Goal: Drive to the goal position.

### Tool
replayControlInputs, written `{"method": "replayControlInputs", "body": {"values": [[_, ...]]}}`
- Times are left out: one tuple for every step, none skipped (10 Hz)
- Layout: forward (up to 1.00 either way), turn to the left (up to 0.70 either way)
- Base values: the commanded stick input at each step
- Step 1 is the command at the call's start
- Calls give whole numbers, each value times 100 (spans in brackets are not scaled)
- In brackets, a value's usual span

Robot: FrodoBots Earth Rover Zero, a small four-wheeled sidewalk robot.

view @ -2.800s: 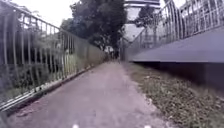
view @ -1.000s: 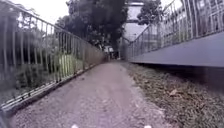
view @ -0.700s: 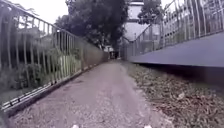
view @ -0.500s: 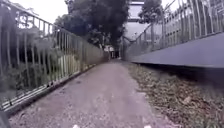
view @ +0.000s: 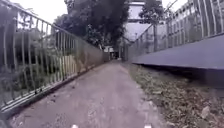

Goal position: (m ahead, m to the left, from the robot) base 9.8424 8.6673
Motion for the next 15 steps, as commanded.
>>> {"method": "replayControlInputs", "body": {"values": [[70,0],[70,0],[70,0],[70,0],[70,0],[70,0],[70,0],[70,0],[70,0],[70,0],[70,0],[70,0],[70,0],[70,0],[70,0]]}}
